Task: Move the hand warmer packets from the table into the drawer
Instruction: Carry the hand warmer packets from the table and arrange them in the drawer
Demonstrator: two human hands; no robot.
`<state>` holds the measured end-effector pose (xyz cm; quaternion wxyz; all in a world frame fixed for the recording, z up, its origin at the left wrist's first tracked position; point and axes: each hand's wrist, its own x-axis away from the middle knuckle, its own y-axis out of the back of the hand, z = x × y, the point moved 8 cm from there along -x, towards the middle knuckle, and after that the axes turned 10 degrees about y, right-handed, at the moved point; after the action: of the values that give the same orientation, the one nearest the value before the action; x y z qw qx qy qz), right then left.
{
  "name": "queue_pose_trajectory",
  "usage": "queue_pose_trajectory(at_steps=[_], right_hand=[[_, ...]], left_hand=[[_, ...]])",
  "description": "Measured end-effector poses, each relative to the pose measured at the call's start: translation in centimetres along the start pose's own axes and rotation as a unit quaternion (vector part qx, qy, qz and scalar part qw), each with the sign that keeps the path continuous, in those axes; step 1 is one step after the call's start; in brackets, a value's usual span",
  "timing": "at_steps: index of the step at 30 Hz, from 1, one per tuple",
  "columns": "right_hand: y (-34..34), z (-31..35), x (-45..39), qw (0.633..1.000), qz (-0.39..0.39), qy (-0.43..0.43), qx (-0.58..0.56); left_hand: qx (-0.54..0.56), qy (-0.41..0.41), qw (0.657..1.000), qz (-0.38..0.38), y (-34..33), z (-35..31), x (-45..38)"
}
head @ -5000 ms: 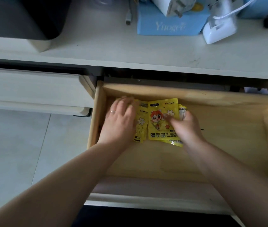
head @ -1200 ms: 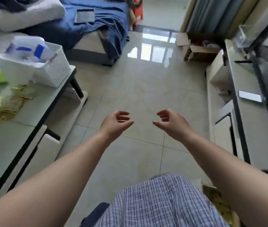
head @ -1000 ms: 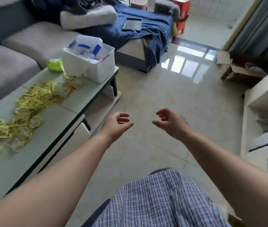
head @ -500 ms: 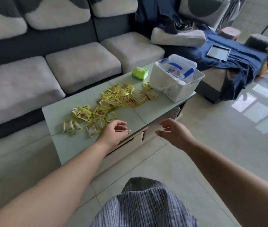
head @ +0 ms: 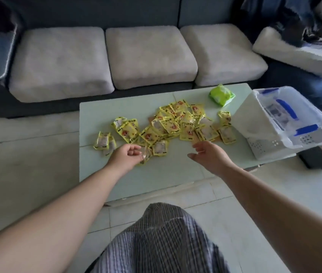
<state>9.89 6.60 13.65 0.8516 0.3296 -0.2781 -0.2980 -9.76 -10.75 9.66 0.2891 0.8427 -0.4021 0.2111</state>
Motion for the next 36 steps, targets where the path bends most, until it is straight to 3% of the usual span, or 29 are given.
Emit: queue_pose_trajectory(at_steps=[5, 12, 19, 27, 36], right_hand=[[-2.4, 1.5, -7.4, 0.997, 0.069, 0.016, 0.013], [-8.1, 1.9, -13.0, 0.991, 0.135, -0.024, 0.004], [-15.5, -0.9, -17.2, 0.984, 0.142, -0.096, -0.039], [-25.0, -5.1, -22.5, 0.976, 0.151, -0.143, -0.066], [-30.5, -8.6, -24.0, 0.981, 0.051, -0.177, -0.058]], left_hand=[[0.059, 0.056, 0.996, -0.042, 2.3, 0.9, -4.2], [0.084, 0.132, 0.986, -0.06, 4.5, 4.0, -10.0], [0.065, 0.202, 0.975, -0.066, 3.8, 8.3, -17.0], [-0.007, 0.264, 0.955, -0.136, 1.2, 15.7, -25.1], [-0.055, 0.246, 0.942, -0.219, -1.6, 19.5, -26.9]])
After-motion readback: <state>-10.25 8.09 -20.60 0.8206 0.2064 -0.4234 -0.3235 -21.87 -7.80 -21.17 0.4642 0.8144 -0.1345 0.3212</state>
